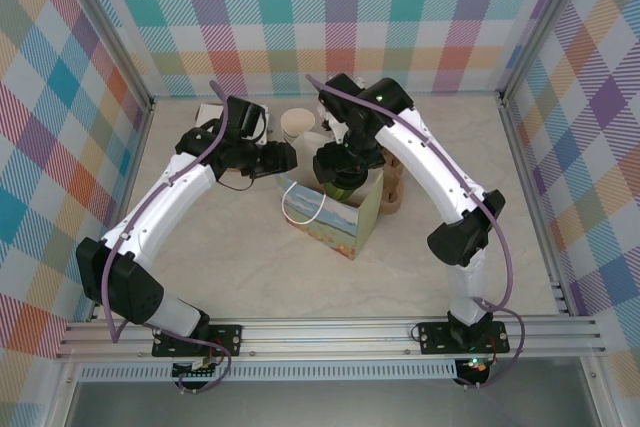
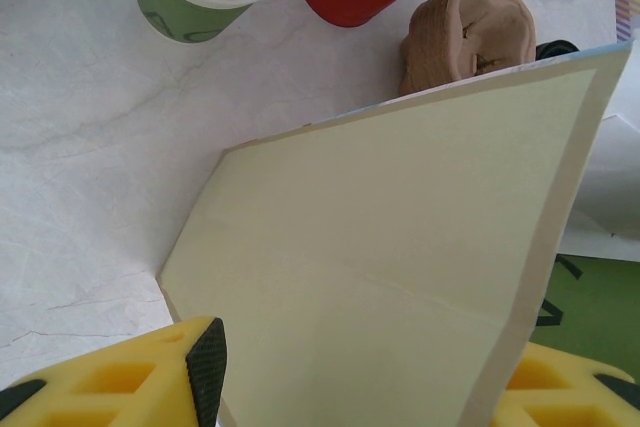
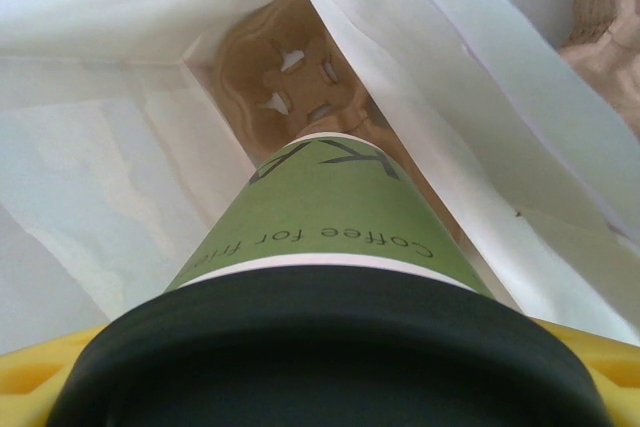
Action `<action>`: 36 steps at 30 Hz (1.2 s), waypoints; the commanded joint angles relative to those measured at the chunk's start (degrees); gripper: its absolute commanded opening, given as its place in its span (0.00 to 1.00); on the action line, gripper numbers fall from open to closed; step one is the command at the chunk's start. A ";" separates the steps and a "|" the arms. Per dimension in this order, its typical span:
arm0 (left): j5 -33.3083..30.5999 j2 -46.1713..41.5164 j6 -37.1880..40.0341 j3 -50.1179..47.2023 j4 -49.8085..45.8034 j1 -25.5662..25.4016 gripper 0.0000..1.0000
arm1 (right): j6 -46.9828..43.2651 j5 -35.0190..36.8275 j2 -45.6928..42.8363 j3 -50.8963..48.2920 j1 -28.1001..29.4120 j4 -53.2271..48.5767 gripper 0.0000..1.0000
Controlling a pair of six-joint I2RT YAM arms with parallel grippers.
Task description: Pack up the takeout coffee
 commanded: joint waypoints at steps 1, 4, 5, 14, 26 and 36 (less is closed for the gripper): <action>-0.67 -1.01 1.27 -0.19 -0.44 0.58 0.53 | -1.66 -1.20 -0.04 -1.55 0.17 -10.21 0.78; -0.51 -0.92 1.23 -0.01 -0.40 0.62 0.53 | -2.12 -1.25 -0.09 -2.88 0.25 -10.21 0.78; -0.49 -0.91 1.20 0.02 -0.44 0.57 0.53 | -2.21 -1.15 0.00 -3.27 0.27 -10.20 0.78; -1.02 -0.66 0.93 0.62 -0.79 0.63 0.53 | -3.35 -1.69 0.82 -3.80 1.19 -10.16 0.78; -2.11 -0.91 2.20 2.57 -2.81 0.78 0.53 | -2.82 -5.57 -0.87 -5.97 4.62 -10.19 0.78; -1.54 -0.48 2.39 2.66 -3.42 0.82 0.53 | -6.19 1.44 -0.06 -5.69 5.79 -10.25 0.78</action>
